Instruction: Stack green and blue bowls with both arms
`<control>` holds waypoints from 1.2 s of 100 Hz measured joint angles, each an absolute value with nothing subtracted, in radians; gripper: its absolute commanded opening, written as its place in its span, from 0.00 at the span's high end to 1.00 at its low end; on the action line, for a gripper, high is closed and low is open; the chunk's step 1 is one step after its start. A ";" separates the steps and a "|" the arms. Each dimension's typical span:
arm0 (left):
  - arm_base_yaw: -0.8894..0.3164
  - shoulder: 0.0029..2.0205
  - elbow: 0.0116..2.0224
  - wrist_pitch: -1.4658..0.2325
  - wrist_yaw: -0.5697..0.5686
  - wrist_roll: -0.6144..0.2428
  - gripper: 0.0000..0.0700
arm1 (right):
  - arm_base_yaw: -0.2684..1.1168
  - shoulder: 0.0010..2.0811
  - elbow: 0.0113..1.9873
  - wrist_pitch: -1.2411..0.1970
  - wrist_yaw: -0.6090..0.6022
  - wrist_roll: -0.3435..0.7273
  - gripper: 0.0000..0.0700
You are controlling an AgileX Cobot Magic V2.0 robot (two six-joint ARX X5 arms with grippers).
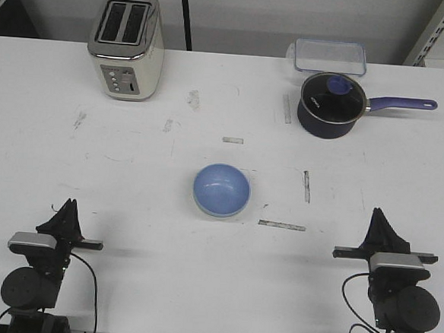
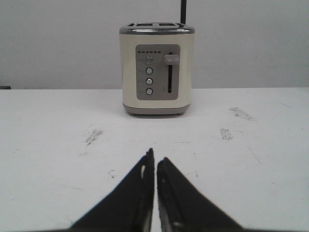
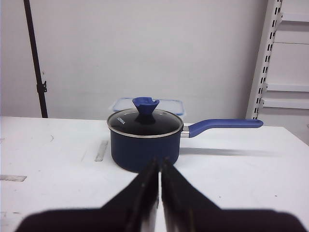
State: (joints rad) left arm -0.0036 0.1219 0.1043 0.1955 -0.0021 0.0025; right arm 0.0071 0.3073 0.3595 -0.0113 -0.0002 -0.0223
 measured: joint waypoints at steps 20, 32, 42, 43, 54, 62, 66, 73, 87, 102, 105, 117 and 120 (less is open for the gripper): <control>-0.002 0.049 0.052 0.194 -0.002 0.002 0.99 | 0.007 0.307 0.360 -0.011 0.000 -0.022 0.99; -0.002 0.013 0.035 0.184 -0.002 0.003 1.00 | 0.007 0.307 0.360 -0.011 0.000 -0.022 0.99; -0.002 0.005 0.034 0.188 -0.002 0.003 1.00 | 0.007 0.307 0.360 -0.012 0.000 -0.022 0.99; -0.002 0.005 0.034 0.186 -0.002 0.003 1.00 | 0.007 0.307 0.360 -0.012 -0.001 -0.022 0.99; -0.002 0.006 0.034 0.155 -0.002 0.003 1.00 | 0.007 0.307 0.360 -0.011 0.000 -0.022 0.99; -0.002 0.005 0.034 0.158 -0.002 0.003 1.00 | 0.007 0.307 0.360 -0.011 0.000 -0.022 0.99; -0.002 0.005 0.034 0.157 -0.002 0.003 1.00 | 0.007 0.307 0.360 -0.011 0.000 -0.022 0.99; -0.002 0.005 0.034 0.157 -0.002 0.003 1.00 | 0.007 0.307 0.360 -0.011 0.000 -0.022 0.99; -0.002 0.005 0.034 0.157 -0.002 0.003 1.00 | 0.007 0.307 0.360 -0.011 0.000 -0.022 0.99; -0.002 0.005 0.034 0.157 -0.002 0.003 1.00 | 0.007 0.307 0.360 -0.011 0.000 -0.022 0.99; -0.002 0.005 0.034 0.157 -0.002 0.003 1.00 | 0.007 0.307 0.360 -0.011 -0.001 -0.022 0.99; -0.002 0.005 0.034 0.157 -0.002 0.003 1.00 | 0.007 0.307 0.360 -0.011 0.000 -0.022 0.99; -0.002 0.005 0.034 0.157 -0.002 0.003 1.00 | 0.007 0.307 0.360 -0.011 0.000 -0.022 0.99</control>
